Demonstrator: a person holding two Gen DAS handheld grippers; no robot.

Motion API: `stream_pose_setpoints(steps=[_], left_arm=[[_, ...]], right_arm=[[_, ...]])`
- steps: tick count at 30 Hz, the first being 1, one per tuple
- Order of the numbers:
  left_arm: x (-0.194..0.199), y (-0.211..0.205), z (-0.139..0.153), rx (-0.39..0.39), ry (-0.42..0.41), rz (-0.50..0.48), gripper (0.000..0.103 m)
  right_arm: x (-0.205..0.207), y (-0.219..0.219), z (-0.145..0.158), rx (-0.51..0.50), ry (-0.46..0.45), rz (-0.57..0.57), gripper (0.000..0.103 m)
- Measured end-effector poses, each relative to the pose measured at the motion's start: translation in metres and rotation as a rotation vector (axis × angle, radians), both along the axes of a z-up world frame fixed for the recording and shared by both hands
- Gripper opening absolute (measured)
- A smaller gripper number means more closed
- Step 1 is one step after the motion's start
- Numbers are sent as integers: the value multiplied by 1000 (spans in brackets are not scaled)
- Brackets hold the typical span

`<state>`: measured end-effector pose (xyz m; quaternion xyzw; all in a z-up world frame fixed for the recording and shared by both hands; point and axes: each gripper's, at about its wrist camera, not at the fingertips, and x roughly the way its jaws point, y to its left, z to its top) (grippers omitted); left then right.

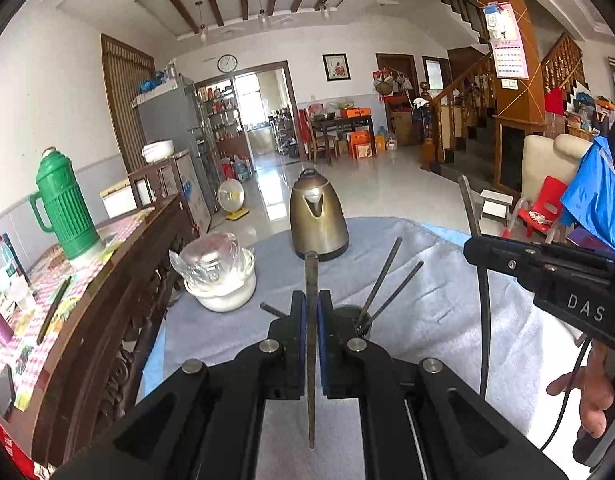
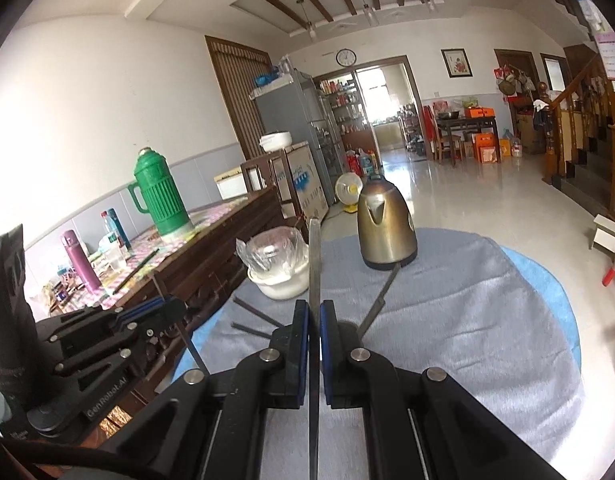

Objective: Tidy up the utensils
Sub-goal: 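Lift both held chopsticks up over the grey cup with both tools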

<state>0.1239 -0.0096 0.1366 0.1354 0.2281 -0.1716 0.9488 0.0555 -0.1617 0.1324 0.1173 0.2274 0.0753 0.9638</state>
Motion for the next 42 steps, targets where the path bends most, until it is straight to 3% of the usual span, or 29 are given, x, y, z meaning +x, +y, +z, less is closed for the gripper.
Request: stream_pose_setpoints(steps=[13,22,33,36,42], left_arm=[[9,2,21,-19,-41,-4,5],[51,33,45,-170,10,-29,5],[105,52,58,-413,23,1,5],[113,46,55,-451,2,23,5],[135,22,40,-448,-48,98,5]], right_arm=[[15,3,36,-2,-68,10,6],[44,9,52,17,-122,3,6],[98,14,36,11,-190,-111,6],[112,11,27,4,-196,-144,6],[133,13,6,-31,-227,-209,6]])
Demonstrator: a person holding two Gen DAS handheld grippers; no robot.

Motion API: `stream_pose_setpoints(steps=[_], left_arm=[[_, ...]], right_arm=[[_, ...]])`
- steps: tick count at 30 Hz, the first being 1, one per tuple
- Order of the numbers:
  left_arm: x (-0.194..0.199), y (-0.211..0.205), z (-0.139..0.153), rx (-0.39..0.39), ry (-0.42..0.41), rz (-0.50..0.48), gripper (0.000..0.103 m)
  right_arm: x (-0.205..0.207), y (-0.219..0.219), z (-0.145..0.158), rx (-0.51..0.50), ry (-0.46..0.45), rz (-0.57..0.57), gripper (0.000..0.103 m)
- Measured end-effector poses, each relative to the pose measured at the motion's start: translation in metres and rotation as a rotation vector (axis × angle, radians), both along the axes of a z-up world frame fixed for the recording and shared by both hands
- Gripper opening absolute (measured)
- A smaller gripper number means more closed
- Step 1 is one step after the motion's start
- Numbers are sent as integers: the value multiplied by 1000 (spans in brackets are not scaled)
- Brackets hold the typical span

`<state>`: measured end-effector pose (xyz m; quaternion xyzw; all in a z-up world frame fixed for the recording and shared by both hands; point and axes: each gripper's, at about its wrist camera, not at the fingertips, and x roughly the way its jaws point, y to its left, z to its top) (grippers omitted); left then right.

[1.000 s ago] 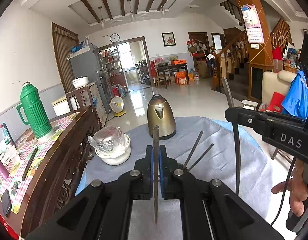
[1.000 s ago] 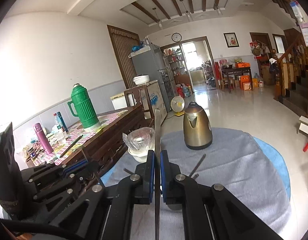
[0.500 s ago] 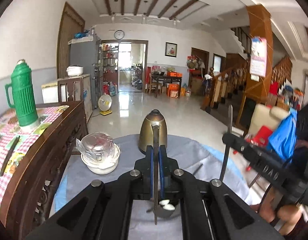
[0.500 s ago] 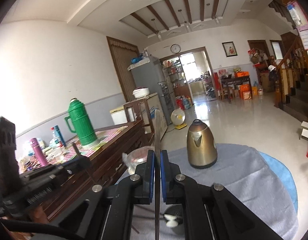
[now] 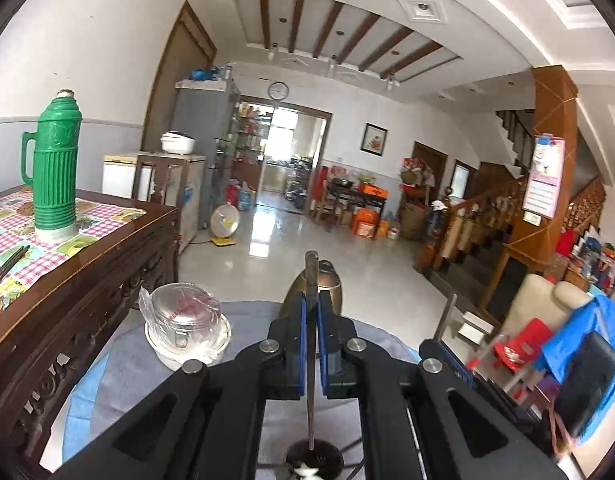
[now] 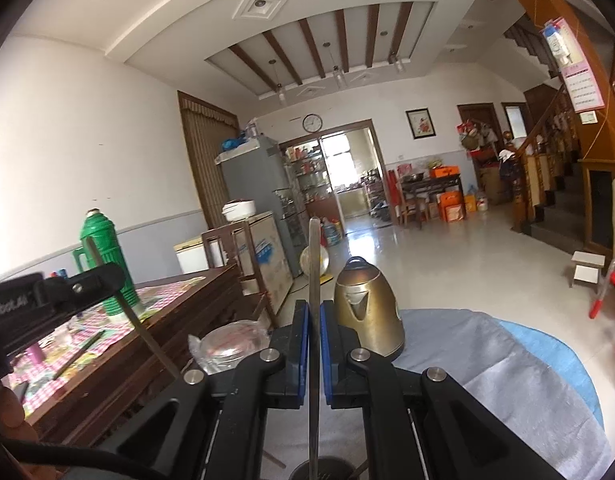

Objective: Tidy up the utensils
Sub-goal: 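Lift both held chopsticks up over the grey cup with both tools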

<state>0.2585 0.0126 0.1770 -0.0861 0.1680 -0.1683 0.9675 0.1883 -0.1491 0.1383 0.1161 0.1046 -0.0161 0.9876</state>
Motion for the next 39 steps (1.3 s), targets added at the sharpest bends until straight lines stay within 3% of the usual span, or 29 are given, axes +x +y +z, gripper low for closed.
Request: stream_pose_setpoints(steps=[5,16,27,31,39], left_arm=[[23,-12,-27,-9,71,43,5],[48,-25,-75,61,210,92,5],[44,-20,-74,76,228,94,5],[43,-22,-76,90,251,78,5],[39,-23,-78,123,295,33,5]], right_arm=[[13,4,-19,-23,1,-33,6],[20,0,-49,-13,71,-32,6],[8,-4,-21,9,-25,-71,6],[12,2,-35,-28,-4,-83,6],[17,-5,-48,-9,55,-60,6]])
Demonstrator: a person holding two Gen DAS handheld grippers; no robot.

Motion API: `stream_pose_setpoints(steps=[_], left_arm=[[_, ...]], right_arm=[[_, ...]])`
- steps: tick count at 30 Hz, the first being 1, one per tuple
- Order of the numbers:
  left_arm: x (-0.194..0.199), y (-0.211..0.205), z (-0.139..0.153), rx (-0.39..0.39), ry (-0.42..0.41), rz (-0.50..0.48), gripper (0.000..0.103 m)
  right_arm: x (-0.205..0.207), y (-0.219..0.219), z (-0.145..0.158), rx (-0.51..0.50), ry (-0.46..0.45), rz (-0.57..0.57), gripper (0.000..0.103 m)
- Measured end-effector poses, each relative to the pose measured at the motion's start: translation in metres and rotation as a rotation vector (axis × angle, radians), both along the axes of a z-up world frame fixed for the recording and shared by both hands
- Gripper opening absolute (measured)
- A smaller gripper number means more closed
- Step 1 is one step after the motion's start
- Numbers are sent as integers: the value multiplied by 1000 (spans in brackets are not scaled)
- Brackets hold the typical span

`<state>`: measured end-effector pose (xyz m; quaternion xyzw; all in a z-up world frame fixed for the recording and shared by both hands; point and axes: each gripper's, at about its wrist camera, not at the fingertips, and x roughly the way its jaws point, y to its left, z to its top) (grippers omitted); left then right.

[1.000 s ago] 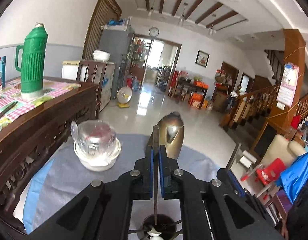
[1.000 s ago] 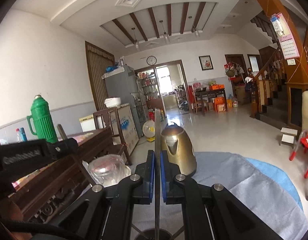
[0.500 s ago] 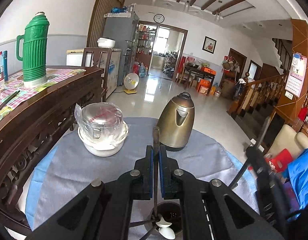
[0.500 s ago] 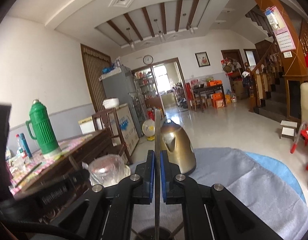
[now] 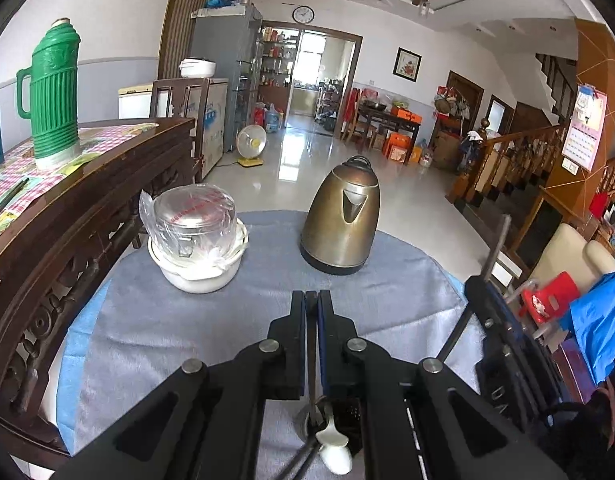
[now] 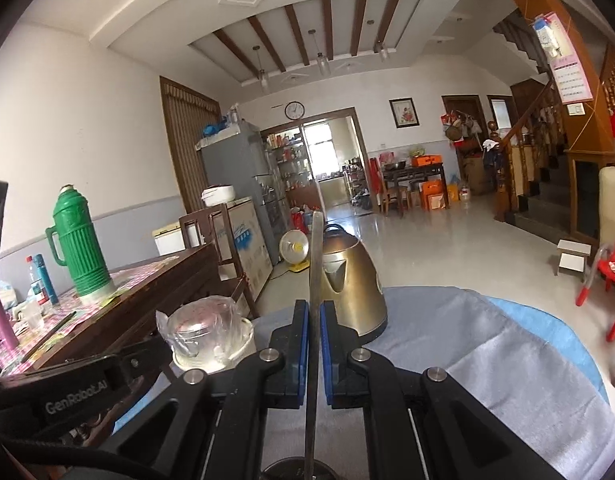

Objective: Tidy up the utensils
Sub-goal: 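Open both tools to drop the chopsticks into the grey cup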

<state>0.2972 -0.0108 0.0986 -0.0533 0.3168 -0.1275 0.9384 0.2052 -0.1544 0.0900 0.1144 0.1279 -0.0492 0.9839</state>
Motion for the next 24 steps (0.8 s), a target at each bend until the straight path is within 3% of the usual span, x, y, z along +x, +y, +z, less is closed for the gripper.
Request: stream_pose_setpoints(steps=[11,20,22,24], left_arm=[[8,-3,-3,-19,6,-11,5],[10,-3,-8,-17,76,-63,6],[9,-2,-7,-22,102,-92,10],[5,1,-4,-22,111,-100,31]], right_arm=[[8,-2,8,-16,-54,-81,6],[19,4,-15,-20,69,17,8],[22,3,-18,14,129,57,8],[20,2,-19,25,168,75,9]])
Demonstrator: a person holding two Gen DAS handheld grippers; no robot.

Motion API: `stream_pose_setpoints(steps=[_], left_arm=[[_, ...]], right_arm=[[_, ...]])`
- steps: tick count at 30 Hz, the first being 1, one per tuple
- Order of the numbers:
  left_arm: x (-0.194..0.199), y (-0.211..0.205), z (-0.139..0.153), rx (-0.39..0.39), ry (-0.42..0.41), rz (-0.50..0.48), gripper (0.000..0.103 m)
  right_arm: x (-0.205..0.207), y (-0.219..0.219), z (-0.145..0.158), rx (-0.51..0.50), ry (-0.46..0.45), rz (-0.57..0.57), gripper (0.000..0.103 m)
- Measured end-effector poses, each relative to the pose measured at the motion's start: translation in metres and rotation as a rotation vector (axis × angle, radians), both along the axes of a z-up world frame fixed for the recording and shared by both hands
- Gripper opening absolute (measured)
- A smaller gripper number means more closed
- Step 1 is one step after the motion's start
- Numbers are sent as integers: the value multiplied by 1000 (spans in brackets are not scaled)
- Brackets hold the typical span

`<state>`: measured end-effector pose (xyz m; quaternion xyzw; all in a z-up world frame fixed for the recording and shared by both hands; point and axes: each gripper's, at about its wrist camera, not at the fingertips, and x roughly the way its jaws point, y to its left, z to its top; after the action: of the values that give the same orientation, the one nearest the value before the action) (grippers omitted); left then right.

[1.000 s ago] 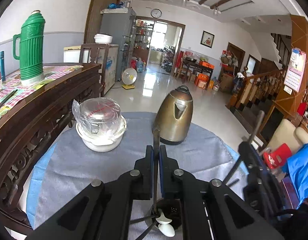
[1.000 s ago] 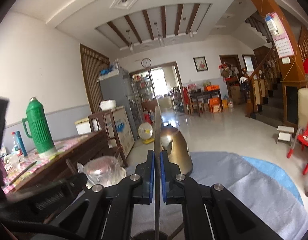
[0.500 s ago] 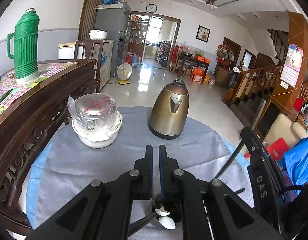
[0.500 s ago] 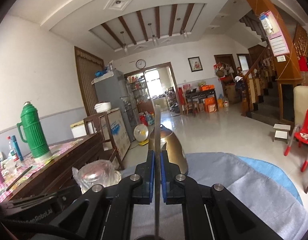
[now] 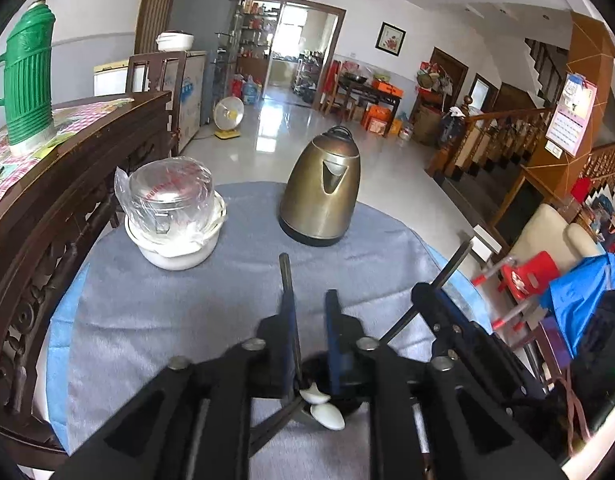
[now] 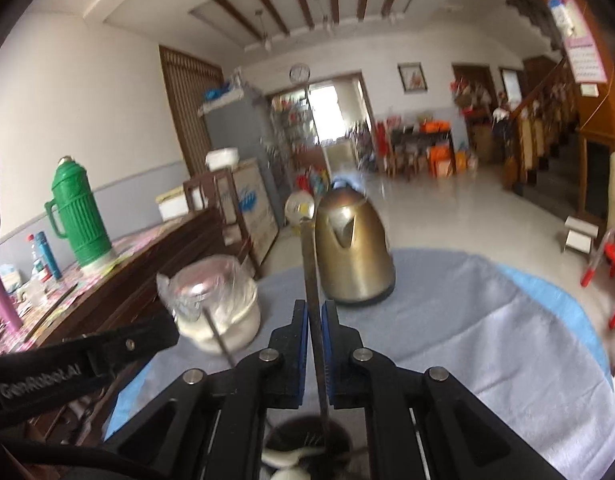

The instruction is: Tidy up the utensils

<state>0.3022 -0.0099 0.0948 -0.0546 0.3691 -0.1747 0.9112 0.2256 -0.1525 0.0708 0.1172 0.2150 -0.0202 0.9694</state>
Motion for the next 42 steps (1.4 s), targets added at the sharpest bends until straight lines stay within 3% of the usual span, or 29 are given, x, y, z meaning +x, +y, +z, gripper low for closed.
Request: stream_pose_setpoints(steps=[2,5,7,10,12,18,23,29,42], left_arm=[[-8,6,7,1,-18,11,48],[-25,16,20,18,-63,20,52],[-37,21,29,46,-93,25,59],[-64,32,42,125,-182,55,69],[-86,41,49,179,-241,86,81],[-140,58,55,298,-344,155,97],[-177,62,51,329,-368,196,101],[-208,62,44,348,-372,236,102],[-265,63,39,352,-393,230,102]], right_arm=[[-5,-3,1,32,33,33,13],[-16,-10,4,82,63,55,32],[-26,-19,8,141,63,70,74],[-51,-29,23,175,2,64,74],[-68,-34,33,190,-24,64,74],[-130,-42,67,174,-96,55,74],[-177,-31,75,119,-75,70,74],[-222,-18,62,58,-14,55,74],[-279,5,47,8,68,16,74]])
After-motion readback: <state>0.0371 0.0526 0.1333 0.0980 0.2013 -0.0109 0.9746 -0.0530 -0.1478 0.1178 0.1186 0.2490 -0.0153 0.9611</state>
